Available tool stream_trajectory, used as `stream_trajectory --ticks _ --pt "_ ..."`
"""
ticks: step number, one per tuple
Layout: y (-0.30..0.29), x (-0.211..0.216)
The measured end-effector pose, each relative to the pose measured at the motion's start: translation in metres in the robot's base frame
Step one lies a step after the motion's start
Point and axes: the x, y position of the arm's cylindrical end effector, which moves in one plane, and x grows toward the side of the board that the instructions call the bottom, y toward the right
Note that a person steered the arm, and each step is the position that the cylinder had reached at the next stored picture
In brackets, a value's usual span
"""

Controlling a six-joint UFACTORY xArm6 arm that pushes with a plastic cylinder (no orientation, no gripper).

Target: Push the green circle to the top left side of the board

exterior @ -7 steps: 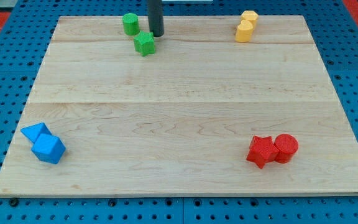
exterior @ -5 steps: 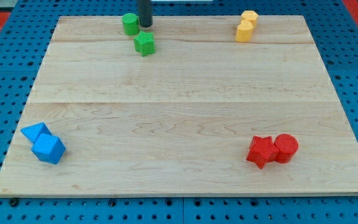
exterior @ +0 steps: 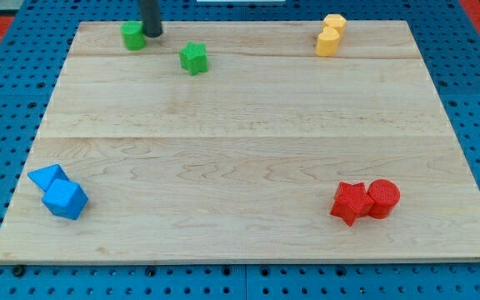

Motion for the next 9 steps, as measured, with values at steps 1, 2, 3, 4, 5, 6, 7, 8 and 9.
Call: stream_trajectory --ticks 1,2,3,4,5,6,7,8,9 --pt "-0.014 0.011" --pt "0.059 0.009" --pt "0.134 0.016" --pt "0.168 0.039" --pt "0.167 0.081" --pt "0.148 0.084" --pt "0.151 0.082" --pt "0.176 0.069" --pt "0.153 0.073"
